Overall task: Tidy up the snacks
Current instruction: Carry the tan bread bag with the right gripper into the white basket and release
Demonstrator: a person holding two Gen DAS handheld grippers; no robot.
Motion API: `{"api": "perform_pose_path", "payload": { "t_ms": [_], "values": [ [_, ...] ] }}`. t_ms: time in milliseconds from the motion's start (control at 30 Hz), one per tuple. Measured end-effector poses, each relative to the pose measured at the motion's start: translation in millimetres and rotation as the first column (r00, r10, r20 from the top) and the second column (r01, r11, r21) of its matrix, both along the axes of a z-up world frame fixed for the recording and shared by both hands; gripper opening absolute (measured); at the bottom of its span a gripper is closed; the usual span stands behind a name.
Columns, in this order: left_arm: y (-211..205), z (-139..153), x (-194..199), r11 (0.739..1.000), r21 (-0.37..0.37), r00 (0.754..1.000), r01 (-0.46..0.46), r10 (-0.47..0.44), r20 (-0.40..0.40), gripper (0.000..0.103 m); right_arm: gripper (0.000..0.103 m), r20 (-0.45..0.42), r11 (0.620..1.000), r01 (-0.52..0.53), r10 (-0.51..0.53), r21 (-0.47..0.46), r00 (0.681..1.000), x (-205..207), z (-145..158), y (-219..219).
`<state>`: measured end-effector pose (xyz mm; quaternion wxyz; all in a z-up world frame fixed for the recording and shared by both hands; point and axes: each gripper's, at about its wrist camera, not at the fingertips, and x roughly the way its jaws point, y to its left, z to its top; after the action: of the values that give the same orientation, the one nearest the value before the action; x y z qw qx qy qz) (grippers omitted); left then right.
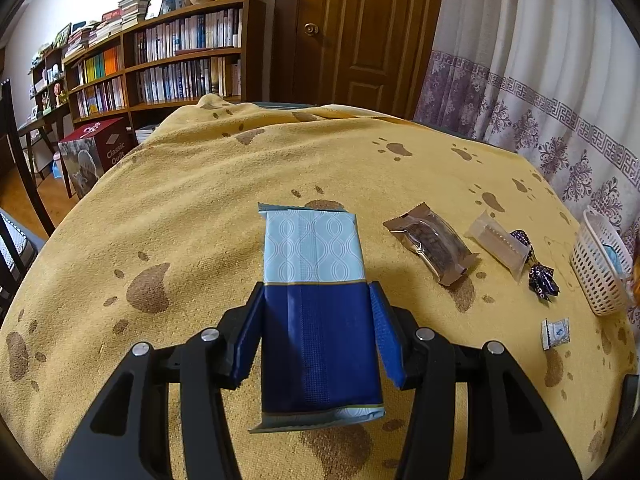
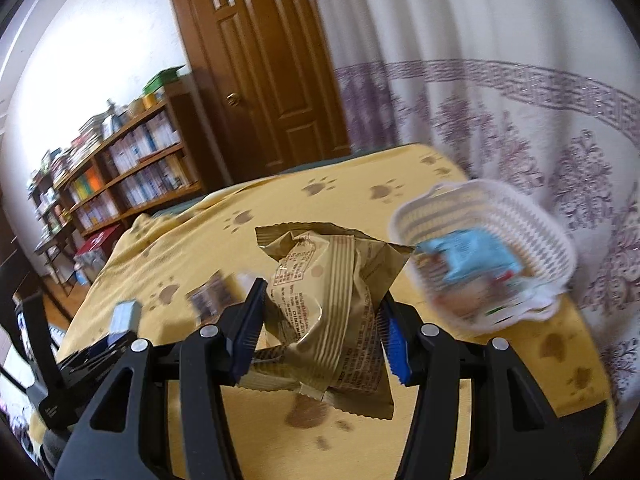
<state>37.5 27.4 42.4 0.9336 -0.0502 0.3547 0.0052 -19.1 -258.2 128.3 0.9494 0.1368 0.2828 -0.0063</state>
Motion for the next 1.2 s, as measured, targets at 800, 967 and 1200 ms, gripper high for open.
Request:
{"api": "perform_pose_path", "payload": {
  "t_ms": [800, 967, 1200],
  "values": [
    [3.9, -1.2, -1.1, 1.0, -0.007, 1.0, -0.005, 0.005, 0.006, 0.051, 0.055, -0.062, 0.947, 0.321, -0.322, -0.024, 0.945, 31.7, -15.8, -139.2],
    [5.2, -2.3, 0.6, 1.0, -0.008, 1.0, -0.008, 0.008, -0.004, 0.052, 0.056, -0.076, 0.937, 0.348, -0.349, -0.021, 0.934, 34.2, -22.2, -146.7],
    [10.1, -4.7, 5.1, 0.999, -0.025, 0.999, -0.026, 0.025, -0.029, 0.056, 0.061, -0.064, 0.94, 0.341, -0.341, -0.016, 0.938, 30.1, -20.5, -143.0]
  ]
}}
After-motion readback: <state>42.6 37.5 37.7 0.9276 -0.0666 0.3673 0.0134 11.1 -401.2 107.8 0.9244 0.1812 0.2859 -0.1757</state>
